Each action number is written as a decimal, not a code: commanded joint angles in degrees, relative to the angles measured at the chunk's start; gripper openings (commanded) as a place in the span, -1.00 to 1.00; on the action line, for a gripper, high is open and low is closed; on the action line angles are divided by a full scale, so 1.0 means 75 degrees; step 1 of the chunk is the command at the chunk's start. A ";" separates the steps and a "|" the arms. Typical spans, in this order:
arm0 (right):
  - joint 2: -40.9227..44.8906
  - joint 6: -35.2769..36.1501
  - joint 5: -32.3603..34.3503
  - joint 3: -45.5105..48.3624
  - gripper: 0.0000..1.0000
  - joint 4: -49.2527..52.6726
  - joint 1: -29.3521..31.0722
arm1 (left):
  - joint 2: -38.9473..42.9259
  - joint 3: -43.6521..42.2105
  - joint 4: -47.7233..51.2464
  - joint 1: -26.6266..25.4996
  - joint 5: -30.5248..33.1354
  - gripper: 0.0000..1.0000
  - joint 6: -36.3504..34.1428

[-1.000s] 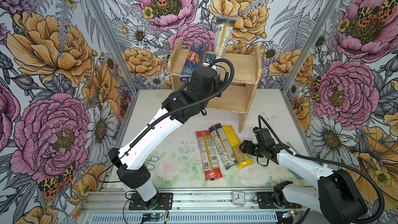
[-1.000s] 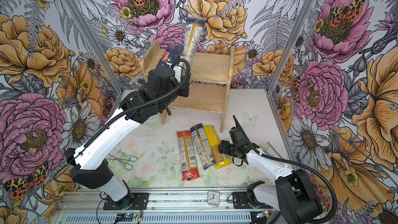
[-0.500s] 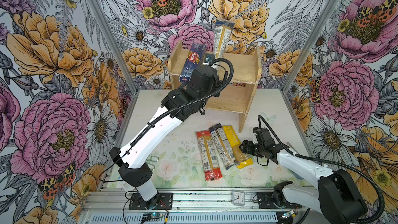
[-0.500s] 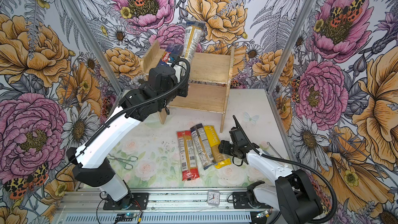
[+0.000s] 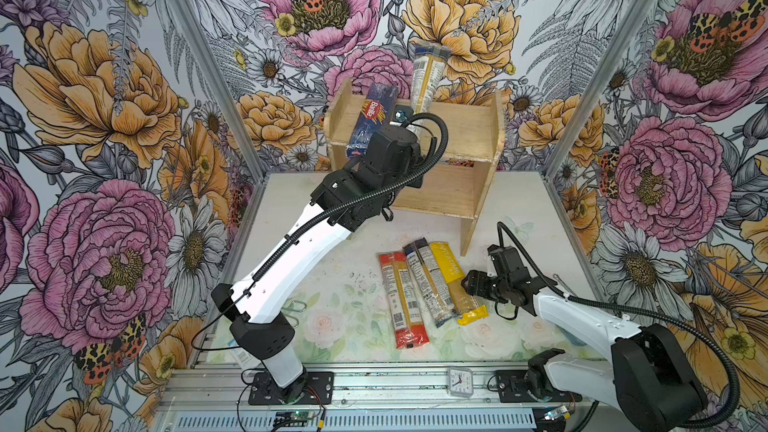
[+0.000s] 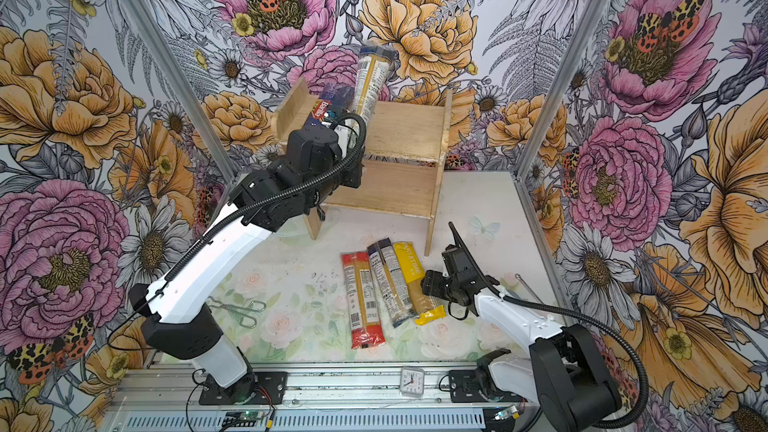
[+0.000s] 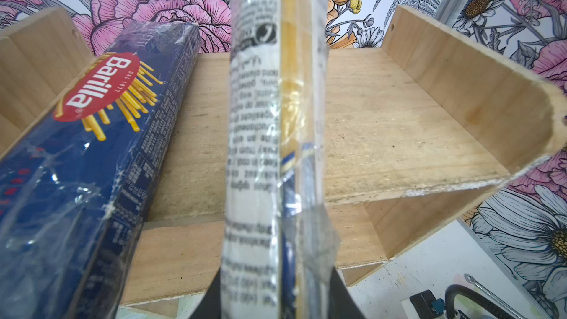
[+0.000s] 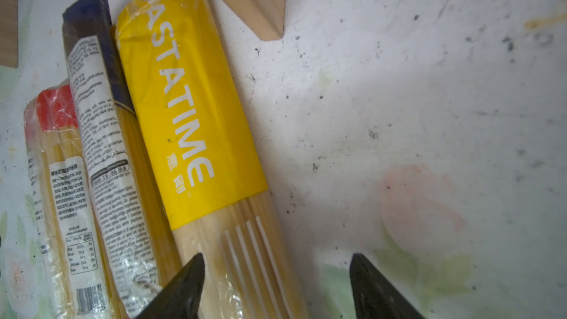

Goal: Place and organize the pasta boxes and bags onto the shelf
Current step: 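Lower the spaghetti bag onto the top tier beside the Barilla box with the left gripper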

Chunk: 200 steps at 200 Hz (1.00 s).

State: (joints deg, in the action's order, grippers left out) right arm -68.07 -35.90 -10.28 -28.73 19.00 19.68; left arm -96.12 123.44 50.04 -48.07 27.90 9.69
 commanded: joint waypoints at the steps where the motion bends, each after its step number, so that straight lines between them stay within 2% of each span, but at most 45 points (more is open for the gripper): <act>1: -0.0076 0.0130 0.0026 -0.0057 0.53 -0.0172 -0.0031 | 0.0164 0.0190 -0.1129 0.0104 0.0019 -1.00 0.0147; 159: -0.0123 0.0104 0.0026 -0.0035 0.53 -0.0190 -0.0037 | 0.0118 -0.0102 -0.1153 0.0236 -0.0263 -1.00 0.0360; 174: -0.0130 0.0105 0.0031 -0.0026 0.53 -0.0190 -0.0035 | 0.0093 -0.0067 -0.1153 0.0234 -0.0286 -0.85 0.0397; 200: -0.0120 0.0111 0.0024 -0.0014 0.53 -0.0213 -0.0029 | 0.0067 -0.0018 -0.1150 0.0243 -0.0286 -0.76 0.0411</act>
State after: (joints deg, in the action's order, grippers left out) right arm -68.47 -35.90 -10.28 -28.73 18.83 19.53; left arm -96.14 121.16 50.22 -46.96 25.52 12.03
